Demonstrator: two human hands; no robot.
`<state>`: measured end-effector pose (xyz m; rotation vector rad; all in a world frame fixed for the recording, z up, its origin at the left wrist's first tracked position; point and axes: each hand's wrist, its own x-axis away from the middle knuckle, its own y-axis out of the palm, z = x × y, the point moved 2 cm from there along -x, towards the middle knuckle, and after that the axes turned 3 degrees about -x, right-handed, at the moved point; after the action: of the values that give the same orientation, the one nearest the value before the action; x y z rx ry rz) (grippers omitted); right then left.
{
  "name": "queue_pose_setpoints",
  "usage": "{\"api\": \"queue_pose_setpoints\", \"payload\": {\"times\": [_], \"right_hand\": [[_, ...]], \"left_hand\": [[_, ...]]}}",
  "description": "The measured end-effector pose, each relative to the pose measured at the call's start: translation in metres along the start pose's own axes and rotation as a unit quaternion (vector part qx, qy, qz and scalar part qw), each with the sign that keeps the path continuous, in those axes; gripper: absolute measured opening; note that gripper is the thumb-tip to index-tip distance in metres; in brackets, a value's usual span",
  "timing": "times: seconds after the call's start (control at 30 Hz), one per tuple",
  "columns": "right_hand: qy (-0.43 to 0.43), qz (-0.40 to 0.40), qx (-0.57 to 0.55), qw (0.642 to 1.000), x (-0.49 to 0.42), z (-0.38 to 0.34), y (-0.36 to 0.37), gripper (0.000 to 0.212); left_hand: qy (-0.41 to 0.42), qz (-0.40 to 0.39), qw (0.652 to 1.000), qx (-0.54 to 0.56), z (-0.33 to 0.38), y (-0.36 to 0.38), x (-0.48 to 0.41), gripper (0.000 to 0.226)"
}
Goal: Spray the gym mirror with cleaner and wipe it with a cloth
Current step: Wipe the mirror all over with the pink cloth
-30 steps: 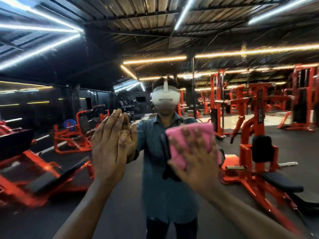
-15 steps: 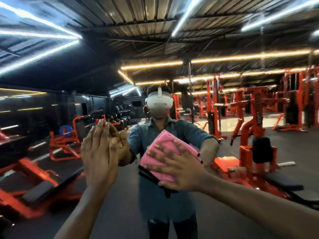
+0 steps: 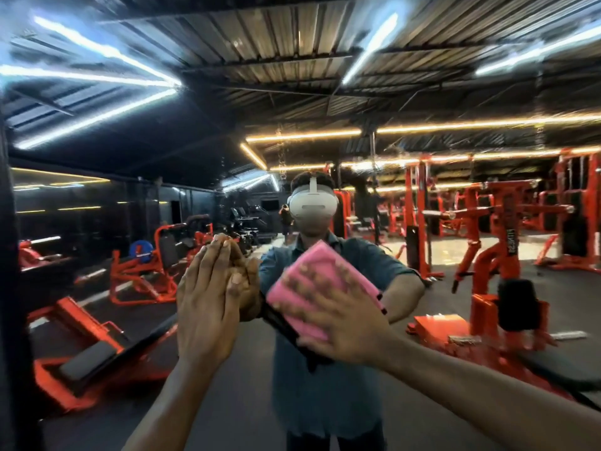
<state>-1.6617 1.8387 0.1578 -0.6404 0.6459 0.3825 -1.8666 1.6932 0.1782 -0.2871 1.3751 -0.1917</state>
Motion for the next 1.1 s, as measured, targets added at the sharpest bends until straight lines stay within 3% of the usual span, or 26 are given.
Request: {"api": "queue_pose_setpoints", "payload": {"times": [0.03, 0.1, 0.2, 0.27, 0.33, 0.37, 0.43, 0.5, 0.57, 0.6, 0.67, 0.73, 0.83, 0.9, 0.93, 1.0, 1.07, 1.1], "right_hand": [[-0.044, -0.012, 0.008, 0.999, 0.005, -0.001, 0.003, 0.071], [-0.025, -0.011, 0.013, 1.0, -0.009, 0.016, -0.003, 0.072], [0.189, 0.059, 0.002, 0.98, -0.048, 0.061, -0.031, 0.074], [0.352, 0.12, -0.022, 0.928, -0.07, 0.087, -0.048, 0.075], [0.437, 0.162, -0.021, 0.885, -0.084, 0.085, -0.05, 0.075], [0.434, 0.164, -0.015, 0.886, -0.089, 0.071, -0.048, 0.076], [0.301, 0.125, -0.026, 0.945, -0.091, 0.026, -0.029, 0.079], [0.074, 0.033, -0.04, 0.996, -0.08, -0.022, -0.004, 0.075], [-0.077, -0.02, -0.019, 0.997, -0.071, -0.037, 0.008, 0.07], [-0.099, -0.009, -0.014, 0.995, -0.076, -0.031, 0.004, 0.069], [-0.036, 0.048, -0.002, 0.998, -0.103, -0.012, -0.017, 0.064], [0.118, 0.109, 0.004, 0.987, -0.133, 0.019, -0.04, 0.067], [0.346, 0.168, -0.007, 0.923, -0.161, 0.044, -0.053, 0.076], [0.394, 0.183, -0.016, 0.901, -0.166, 0.012, -0.042, 0.075], [0.349, 0.182, -0.023, 0.919, -0.165, -0.017, -0.032, 0.074], [0.135, 0.123, -0.031, 0.983, -0.15, -0.084, -0.001, 0.071], [-0.07, 0.029, -0.014, 0.997, -0.128, -0.131, 0.028, 0.069], [-0.12, 0.009, -0.016, 0.993, -0.125, -0.137, 0.035, 0.067]], "left_hand": [[-0.008, 0.003, 1.0, 0.001, -0.004, -0.003, 0.0, 0.06], [-0.021, 0.009, 1.0, -0.003, -0.011, -0.008, -0.002, 0.061], [-0.021, 0.003, 1.0, -0.014, -0.021, -0.012, -0.004, 0.061], [-0.004, -0.003, 1.0, -0.018, -0.027, -0.016, -0.005, 0.06], [0.002, -0.005, 1.0, -0.017, -0.032, -0.021, -0.007, 0.059], [-0.001, -0.002, 1.0, -0.017, -0.035, -0.024, -0.008, 0.059], [-0.009, 0.0, 1.0, -0.02, -0.046, -0.028, -0.01, 0.059], [-0.008, -0.002, 1.0, -0.023, -0.057, -0.033, -0.012, 0.06], [-0.011, -0.003, 1.0, -0.026, -0.07, -0.039, -0.011, 0.06], [-0.015, -0.004, 0.999, -0.028, -0.075, -0.042, -0.011, 0.061], [-0.025, -0.007, 0.999, -0.03, -0.081, -0.048, -0.014, 0.063], [-0.024, -0.009, 0.999, -0.031, -0.087, -0.052, -0.015, 0.063], [-0.023, -0.003, 0.999, -0.023, -0.096, -0.057, -0.015, 0.061], [-0.027, -0.001, 0.999, -0.026, -0.105, -0.06, -0.01, 0.061], [-0.028, -0.004, 0.999, -0.027, -0.111, -0.063, -0.007, 0.061], [-0.028, -0.016, 0.999, -0.027, -0.125, -0.068, -0.002, 0.061], [-0.032, -0.027, 0.999, -0.027, -0.143, -0.076, 0.005, 0.061], [-0.037, -0.03, 0.998, -0.028, -0.152, -0.081, 0.008, 0.061]]}}
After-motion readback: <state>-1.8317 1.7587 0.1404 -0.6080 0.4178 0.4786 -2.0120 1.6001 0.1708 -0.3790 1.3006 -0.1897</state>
